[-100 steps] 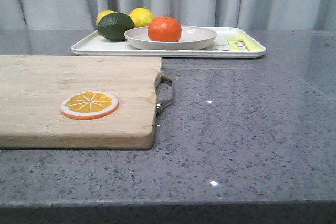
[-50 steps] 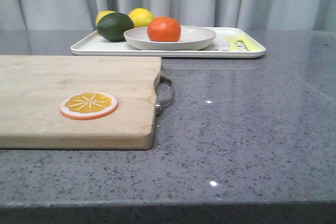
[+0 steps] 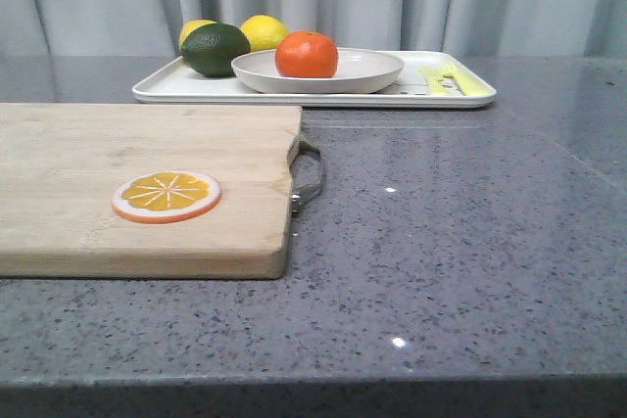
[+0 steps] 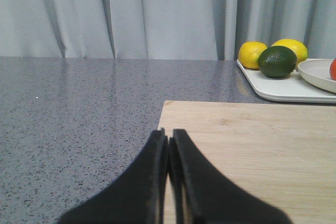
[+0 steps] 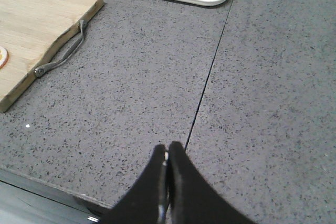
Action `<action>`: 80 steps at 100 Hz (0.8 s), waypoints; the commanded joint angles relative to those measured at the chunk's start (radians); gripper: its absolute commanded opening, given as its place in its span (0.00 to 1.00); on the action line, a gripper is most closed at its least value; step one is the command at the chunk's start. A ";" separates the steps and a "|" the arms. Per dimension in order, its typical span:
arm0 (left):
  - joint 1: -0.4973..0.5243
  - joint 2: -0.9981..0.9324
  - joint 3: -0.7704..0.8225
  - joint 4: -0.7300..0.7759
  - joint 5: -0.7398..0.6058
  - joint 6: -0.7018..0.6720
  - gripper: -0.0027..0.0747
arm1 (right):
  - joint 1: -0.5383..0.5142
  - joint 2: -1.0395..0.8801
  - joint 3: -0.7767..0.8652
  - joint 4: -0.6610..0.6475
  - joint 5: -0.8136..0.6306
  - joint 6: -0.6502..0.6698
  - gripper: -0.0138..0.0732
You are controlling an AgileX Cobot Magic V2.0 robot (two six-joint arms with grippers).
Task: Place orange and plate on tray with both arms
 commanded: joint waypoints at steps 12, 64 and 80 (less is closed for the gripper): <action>0.000 -0.033 0.007 -0.001 -0.071 0.002 0.01 | -0.004 0.009 -0.024 0.014 -0.066 -0.007 0.08; 0.000 -0.033 0.007 -0.001 -0.071 0.002 0.01 | -0.026 0.006 0.096 -0.051 -0.266 -0.007 0.08; 0.000 -0.033 0.007 -0.001 -0.071 0.002 0.01 | -0.057 -0.026 0.240 -0.074 -0.586 -0.007 0.08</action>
